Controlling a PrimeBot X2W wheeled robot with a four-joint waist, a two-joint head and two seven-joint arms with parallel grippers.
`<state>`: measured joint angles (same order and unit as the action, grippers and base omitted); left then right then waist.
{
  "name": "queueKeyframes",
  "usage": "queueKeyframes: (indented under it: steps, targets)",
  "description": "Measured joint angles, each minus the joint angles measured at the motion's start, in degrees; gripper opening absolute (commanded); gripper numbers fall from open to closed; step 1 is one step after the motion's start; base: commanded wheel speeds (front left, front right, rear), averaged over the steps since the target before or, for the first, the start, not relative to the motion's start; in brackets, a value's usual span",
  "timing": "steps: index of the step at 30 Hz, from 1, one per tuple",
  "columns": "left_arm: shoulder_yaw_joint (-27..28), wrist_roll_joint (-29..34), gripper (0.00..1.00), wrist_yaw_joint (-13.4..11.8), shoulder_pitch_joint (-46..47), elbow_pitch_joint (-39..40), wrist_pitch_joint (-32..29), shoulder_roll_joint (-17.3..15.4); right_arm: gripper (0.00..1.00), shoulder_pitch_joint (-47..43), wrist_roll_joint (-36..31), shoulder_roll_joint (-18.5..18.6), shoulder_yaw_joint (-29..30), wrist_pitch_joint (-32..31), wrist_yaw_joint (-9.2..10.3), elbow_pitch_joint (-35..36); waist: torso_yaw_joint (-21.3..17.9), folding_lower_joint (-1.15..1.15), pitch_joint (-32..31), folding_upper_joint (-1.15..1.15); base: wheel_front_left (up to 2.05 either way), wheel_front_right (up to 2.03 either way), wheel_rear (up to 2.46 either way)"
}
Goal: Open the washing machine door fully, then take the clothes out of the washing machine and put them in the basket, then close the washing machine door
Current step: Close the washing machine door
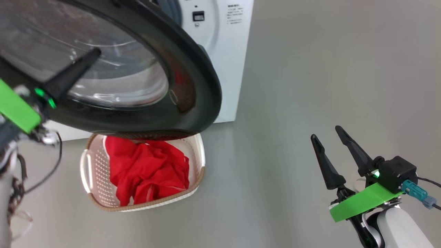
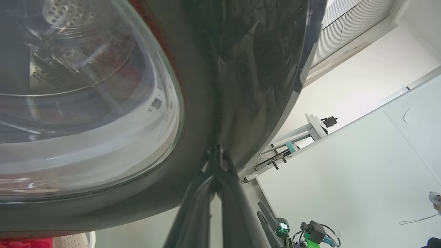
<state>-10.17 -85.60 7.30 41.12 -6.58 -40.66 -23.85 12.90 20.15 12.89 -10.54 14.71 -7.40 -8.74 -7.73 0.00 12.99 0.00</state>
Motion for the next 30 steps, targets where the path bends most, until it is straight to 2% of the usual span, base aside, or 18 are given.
queueKeyframes:
  steps: [1, 9, 19, 30]
  targets:
    - [-0.3, -0.3, 1.00, 0.0, -2.0, 0.3, 0.9, -0.3, 1.00, 0.0, 0.0, 0.1, 0.0, 0.0, 0.00, 0.0, 0.6, 0.00, -0.4, 0.00, 0.00, 0.00, 0.00]
    - [-0.1, -0.8, 1.00, 0.0, -10.5, 1.9, 6.2, -1.5, 1.00, -0.9, 0.0, 0.9, 0.0, 0.0, 0.00, -0.3, 3.5, 0.00, -2.0, 0.00, 0.00, 0.00, 0.00]
    - [0.2, 0.1, 1.00, 0.0, -22.5, 2.5, 16.1, -2.8, 1.00, -2.7, 0.0, 1.5, 0.5, 0.0, 0.00, -0.3, 7.0, 0.00, -3.5, 0.00, 0.00, 0.00, 0.00]
    - [0.5, 0.3, 1.00, 0.0, -33.3, 0.5, 28.0, -3.7, 1.00, -4.7, 0.2, 2.2, 1.9, 0.0, 0.00, -0.3, 8.1, 0.01, -4.5, 0.00, 0.00, 0.00, 0.00]
